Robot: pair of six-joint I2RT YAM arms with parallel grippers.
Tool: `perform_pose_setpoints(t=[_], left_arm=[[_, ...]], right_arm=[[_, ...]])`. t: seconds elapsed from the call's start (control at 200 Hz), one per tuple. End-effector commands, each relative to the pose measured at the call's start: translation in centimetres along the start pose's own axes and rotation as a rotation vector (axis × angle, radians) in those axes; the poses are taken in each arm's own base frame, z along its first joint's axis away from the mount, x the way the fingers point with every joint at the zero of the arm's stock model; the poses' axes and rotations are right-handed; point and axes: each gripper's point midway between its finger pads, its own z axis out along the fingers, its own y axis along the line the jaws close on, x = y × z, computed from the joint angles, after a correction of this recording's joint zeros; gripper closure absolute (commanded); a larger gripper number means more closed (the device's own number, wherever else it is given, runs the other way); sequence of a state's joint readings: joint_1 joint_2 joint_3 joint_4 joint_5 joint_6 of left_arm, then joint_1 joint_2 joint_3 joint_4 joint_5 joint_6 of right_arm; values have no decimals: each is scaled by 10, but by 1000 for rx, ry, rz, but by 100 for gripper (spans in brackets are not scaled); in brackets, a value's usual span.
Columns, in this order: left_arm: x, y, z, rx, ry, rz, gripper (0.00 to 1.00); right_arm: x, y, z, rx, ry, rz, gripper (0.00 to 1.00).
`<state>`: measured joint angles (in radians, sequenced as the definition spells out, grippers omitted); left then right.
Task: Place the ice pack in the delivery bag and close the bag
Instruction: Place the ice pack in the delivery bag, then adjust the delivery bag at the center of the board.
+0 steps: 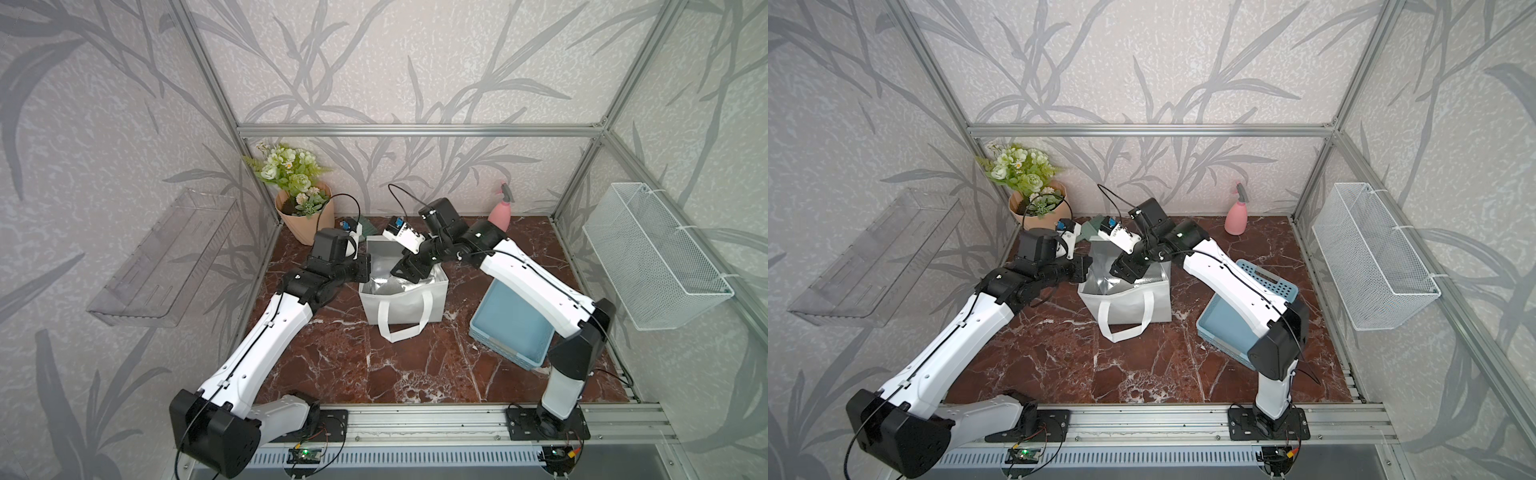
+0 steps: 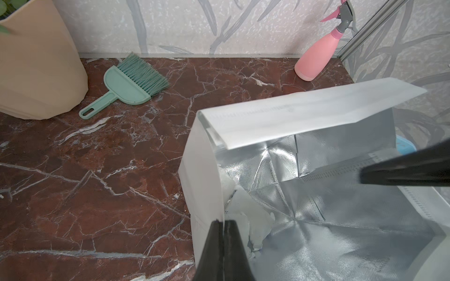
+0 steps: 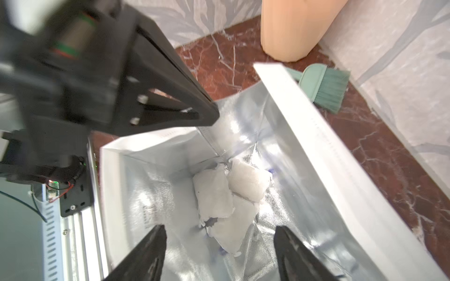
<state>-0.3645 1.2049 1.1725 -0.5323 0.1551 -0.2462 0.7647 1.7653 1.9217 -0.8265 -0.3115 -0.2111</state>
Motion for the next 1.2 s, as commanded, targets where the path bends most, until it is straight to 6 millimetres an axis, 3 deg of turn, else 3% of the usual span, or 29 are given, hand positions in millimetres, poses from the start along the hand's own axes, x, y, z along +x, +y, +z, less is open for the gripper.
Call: perform_pose_setpoints(t=[0.0, 0.125, 0.23, 0.39, 0.505, 0.775, 1.01, 1.195], left_arm=[[-11, -2, 0, 8, -36, 1, 96], [-12, -2, 1, 10, -37, 2, 96], [-12, -3, 2, 10, -38, 8, 95], [-13, -2, 2, 5, -40, 9, 92], [-10, -2, 4, 10, -29, 3, 93], [0, -3, 6, 22, -8, -30, 93], [-2, -12, -5, 66, -43, -129, 97], [6, -30, -12, 119, -63, -278, 100]], right_arm=[[-9, -5, -18, 57, -78, 67, 25], [-4, -36, -46, 278, -130, 168, 17], [22, -57, -56, 407, -113, 273, 19], [67, -65, -53, 485, -51, 416, 24], [83, -66, -43, 481, -46, 477, 30], [67, -91, -30, 483, -111, 523, 46], [79, -102, -25, 479, -41, 518, 100], [65, -121, -47, 482, -108, 466, 100]])
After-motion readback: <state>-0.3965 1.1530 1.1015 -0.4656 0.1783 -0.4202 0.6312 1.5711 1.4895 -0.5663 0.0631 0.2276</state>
